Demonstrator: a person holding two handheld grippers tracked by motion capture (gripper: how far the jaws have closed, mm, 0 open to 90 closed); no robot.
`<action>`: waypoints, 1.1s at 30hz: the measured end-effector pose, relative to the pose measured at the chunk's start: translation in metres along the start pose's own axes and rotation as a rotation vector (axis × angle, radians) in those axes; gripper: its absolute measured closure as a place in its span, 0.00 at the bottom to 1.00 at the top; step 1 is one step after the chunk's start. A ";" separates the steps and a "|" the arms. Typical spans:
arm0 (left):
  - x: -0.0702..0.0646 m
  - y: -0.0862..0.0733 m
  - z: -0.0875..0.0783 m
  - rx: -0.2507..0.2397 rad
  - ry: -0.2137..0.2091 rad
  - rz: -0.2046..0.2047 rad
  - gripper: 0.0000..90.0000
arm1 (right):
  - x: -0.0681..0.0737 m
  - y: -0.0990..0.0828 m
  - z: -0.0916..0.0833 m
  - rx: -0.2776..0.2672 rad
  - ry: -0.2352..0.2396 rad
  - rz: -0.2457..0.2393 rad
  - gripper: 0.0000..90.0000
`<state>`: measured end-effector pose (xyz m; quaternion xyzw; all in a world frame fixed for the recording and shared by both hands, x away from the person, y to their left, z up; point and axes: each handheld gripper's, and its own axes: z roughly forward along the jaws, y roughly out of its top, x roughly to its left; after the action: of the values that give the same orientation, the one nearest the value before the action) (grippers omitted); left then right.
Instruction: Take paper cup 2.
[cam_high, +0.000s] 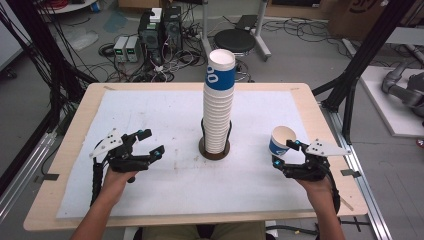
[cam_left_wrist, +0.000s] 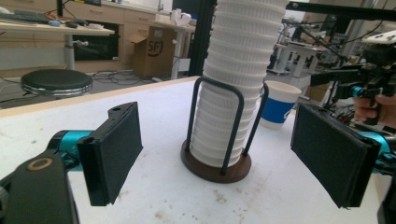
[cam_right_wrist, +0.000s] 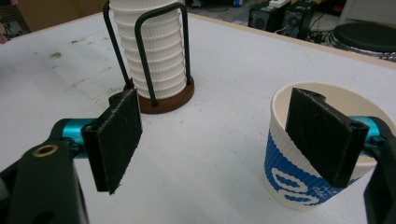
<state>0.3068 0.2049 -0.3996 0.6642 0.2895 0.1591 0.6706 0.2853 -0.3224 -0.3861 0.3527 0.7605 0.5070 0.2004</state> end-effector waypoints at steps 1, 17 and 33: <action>0.000 0.003 0.001 0.000 -0.001 0.001 0.18 | -0.001 0.000 0.000 -0.001 -0.001 -0.004 0.21; -0.007 0.091 0.025 -0.029 -0.117 0.069 0.18 | -0.001 0.003 0.000 0.002 0.008 -0.019 0.21; -0.022 0.156 0.071 0.004 -0.198 0.134 0.18 | 0.001 0.003 0.003 0.016 0.028 -0.020 0.21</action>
<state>0.3584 0.1457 -0.2462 0.6960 0.1771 0.1365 0.6824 0.2882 -0.3192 -0.3849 0.3394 0.7708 0.5038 0.1922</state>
